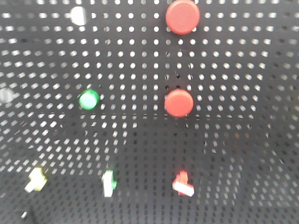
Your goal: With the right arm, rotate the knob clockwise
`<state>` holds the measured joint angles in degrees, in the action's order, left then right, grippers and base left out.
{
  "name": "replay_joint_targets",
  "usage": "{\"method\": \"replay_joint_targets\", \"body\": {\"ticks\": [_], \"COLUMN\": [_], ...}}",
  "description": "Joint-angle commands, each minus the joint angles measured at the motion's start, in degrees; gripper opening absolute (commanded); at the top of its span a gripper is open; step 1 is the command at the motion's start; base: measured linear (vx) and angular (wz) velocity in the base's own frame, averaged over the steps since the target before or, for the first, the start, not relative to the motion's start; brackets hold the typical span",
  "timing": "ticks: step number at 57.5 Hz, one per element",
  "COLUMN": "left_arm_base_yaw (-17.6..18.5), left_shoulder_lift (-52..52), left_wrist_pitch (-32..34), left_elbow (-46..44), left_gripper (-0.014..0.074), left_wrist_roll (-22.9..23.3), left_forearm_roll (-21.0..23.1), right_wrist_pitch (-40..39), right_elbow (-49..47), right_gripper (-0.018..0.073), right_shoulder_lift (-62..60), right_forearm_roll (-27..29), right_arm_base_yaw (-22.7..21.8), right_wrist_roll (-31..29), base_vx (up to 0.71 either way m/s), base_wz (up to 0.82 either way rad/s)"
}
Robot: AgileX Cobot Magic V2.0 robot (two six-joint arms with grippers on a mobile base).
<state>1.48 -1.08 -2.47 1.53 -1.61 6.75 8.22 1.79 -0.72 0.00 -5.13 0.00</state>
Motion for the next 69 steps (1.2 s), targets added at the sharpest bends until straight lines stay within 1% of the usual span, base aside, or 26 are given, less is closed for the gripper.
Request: {"method": "replay_joint_targets", "body": {"ticks": [1, 42, 46, 52, 54, 56, 58, 62, 65, 69], "left_arm_base_yaw": [-0.2, -0.2, -0.2, -0.2, -0.2, -0.2, -0.2, -0.2, -0.2, -0.2], "left_shoulder_lift": [0.2, 0.2, 0.2, 0.2, 0.2, 0.2, 0.2, 0.2, 0.2, 0.2], "left_wrist_pitch": [4.7, 4.7, 4.7, 4.7, 4.7, 4.7, 4.7, 4.7, 4.7, 4.7], "left_elbow": [0.7, 0.7, 0.7, 0.7, 0.7, 0.7, 0.7, 0.7, 0.7, 0.7], "left_gripper": [-0.0006, -0.0006, -0.0006, -0.0006, -0.0006, -0.0006, -0.0006, -0.0006, -0.0006, -0.0006], "left_wrist_roll": [0.6, 0.6, 0.6, 0.6, 0.6, 0.6, 0.6, 0.6, 0.6, 0.6], "left_forearm_roll": [0.4, 0.4, 0.4, 0.4, 0.4, 0.4, 0.4, 0.4, 0.4, 0.4], "right_wrist_pitch": [-4.8, -5.0, -7.4, -15.9, -18.0, -18.6, -17.7, -12.3, -7.6, -2.1], "right_elbow": [0.3, 0.3, 0.1, 0.1, -0.2, -0.8, -2.3, -6.7, -12.4, -21.3], "right_gripper": [-0.0009, -0.0009, -0.0009, -0.0009, -0.0009, -0.0009, -0.0009, -0.0009, -0.0009, -0.0009], "right_shoulder_lift": [-0.5, -0.5, -0.5, -0.5, -0.5, -0.5, -0.5, -0.3, 0.7, 4.3], "right_forearm_roll": [-0.3, 0.0, 0.0, 0.0, 0.0, 0.7, 1.3, 1.4, 1.1, -0.5], "right_arm_base_yaw": [-0.2, -0.2, -0.2, -0.2, -0.2, -0.2, -0.2, -0.2, -0.2, -0.2], "right_wrist_roll": [-0.4, -0.4, -0.4, 0.0, 1.0, 2.0, 2.9, 3.2, 2.3, -0.8], "base_vx": [0.1, 0.02, 0.0, 0.0, 0.0, 0.0, 0.0, 0.0, 0.0, 0.0], "base_wz": [-0.05, -0.01, 0.0, 0.0, 0.0, 0.0, 0.0, 0.0, 0.0, 0.0]}}
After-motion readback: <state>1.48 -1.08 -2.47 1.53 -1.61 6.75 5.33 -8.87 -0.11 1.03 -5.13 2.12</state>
